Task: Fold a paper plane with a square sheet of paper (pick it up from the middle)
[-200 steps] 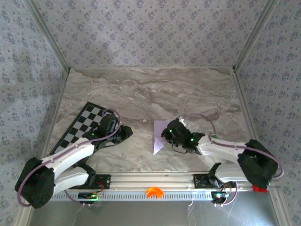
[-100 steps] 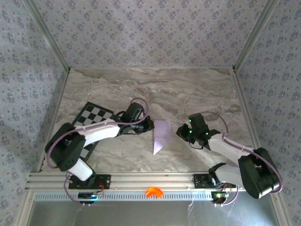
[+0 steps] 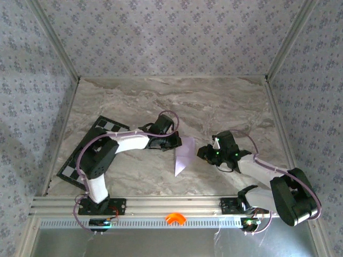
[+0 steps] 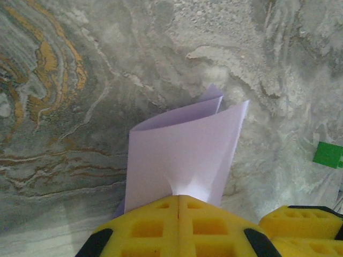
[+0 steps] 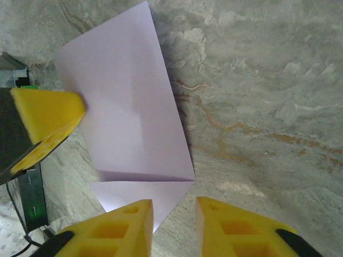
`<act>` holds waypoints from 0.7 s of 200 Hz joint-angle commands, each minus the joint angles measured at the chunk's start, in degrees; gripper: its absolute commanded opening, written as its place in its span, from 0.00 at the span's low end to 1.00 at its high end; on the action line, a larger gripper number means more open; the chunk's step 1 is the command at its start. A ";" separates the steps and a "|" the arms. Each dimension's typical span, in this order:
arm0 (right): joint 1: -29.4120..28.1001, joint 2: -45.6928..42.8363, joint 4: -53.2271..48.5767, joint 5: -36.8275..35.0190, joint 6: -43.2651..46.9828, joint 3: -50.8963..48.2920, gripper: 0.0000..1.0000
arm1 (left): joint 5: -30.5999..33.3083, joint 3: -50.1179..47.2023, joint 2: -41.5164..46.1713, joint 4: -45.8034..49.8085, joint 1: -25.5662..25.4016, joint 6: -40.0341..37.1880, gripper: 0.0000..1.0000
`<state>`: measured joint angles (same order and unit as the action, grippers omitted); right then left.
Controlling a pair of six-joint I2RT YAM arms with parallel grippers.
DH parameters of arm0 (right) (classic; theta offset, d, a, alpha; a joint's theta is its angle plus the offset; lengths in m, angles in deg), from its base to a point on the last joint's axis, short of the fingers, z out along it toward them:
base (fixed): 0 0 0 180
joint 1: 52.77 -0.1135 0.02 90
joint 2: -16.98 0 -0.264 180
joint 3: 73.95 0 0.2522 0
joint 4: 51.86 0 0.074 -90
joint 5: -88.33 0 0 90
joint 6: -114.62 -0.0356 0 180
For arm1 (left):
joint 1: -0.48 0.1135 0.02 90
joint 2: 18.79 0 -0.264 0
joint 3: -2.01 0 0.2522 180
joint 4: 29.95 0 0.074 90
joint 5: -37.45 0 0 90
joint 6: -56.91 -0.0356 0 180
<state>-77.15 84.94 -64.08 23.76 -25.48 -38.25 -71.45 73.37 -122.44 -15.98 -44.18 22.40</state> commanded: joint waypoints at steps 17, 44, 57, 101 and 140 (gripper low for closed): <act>0.45 -0.33 2.03 2.39 0.19 -0.68 0.37 | -0.48 -0.05 -1.63 -0.06 0.63 -0.47 0.02; 0.40 1.21 3.20 3.89 -0.47 -0.72 0.41 | -1.09 -2.65 -2.26 -2.29 1.08 0.13 0.01; 0.23 2.26 4.23 4.94 -0.84 -0.59 0.41 | -1.52 -3.85 -2.58 -3.70 1.24 0.64 0.02; -0.53 6.02 7.12 6.91 -2.48 -0.11 0.43 | -3.08 -6.89 -3.72 -7.80 1.30 1.81 0.02; -1.06 7.46 7.95 7.09 -3.24 0.36 0.44 | -3.23 -7.56 -3.39 -8.38 1.29 1.84 0.02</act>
<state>-77.81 91.19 -57.50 29.39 -27.49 -38.56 -74.02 66.92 -124.45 -25.23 -42.74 23.95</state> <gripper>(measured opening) 0.434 0.053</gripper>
